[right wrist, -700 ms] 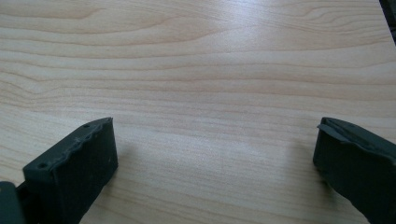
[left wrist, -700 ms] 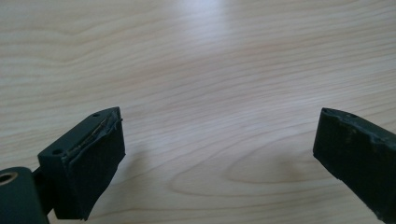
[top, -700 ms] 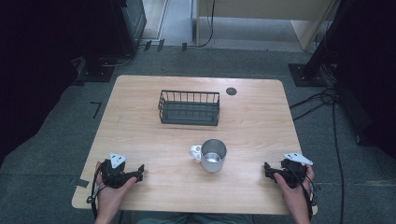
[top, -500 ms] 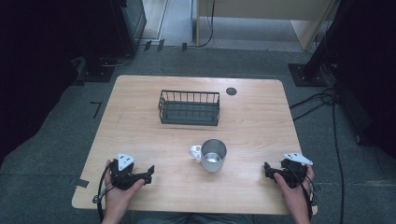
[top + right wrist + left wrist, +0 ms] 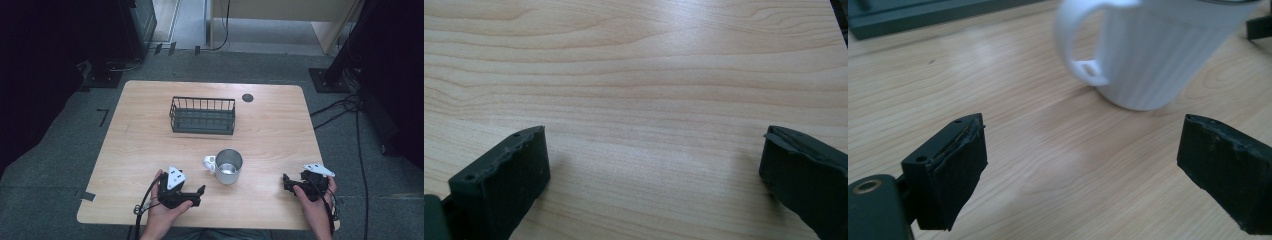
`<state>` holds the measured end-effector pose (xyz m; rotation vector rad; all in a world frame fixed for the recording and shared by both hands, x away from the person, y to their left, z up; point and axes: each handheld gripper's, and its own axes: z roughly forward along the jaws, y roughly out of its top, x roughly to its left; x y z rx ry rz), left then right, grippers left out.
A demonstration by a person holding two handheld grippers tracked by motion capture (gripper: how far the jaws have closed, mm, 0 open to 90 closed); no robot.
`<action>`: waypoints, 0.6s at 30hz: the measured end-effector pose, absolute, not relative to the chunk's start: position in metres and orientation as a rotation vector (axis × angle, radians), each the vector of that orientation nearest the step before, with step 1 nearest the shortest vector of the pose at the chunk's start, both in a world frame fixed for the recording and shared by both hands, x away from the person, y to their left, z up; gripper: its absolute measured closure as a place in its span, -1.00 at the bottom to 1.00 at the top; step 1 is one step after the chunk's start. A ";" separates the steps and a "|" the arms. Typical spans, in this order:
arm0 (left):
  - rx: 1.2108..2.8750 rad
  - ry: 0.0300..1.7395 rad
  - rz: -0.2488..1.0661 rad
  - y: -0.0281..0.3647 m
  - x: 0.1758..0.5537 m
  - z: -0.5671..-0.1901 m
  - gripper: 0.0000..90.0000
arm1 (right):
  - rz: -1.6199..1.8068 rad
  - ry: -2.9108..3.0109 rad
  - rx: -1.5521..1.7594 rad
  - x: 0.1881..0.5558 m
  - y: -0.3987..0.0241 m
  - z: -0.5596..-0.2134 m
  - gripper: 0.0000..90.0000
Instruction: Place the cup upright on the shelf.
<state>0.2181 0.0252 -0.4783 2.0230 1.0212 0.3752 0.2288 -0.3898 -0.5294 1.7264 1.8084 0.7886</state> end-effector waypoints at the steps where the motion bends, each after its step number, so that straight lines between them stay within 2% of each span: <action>1: 2.026 1.011 0.365 0.020 0.218 -0.479 -0.85 | 0.788 1.809 1.726 0.229 -0.390 -0.529 -1.00; 8: 2.041 0.950 0.310 -0.007 0.216 -0.484 -0.84 | 0.789 1.809 1.726 0.229 -0.390 -0.529 -1.00; 12: 2.023 0.938 0.323 -0.027 0.219 -0.484 -0.83 | 0.788 1.809 1.727 0.229 -0.390 -0.529 -1.00; 18: 1.994 0.959 0.381 -0.042 0.223 -0.485 -0.71 | 0.789 1.808 1.727 0.229 -0.390 -0.529 -1.00</action>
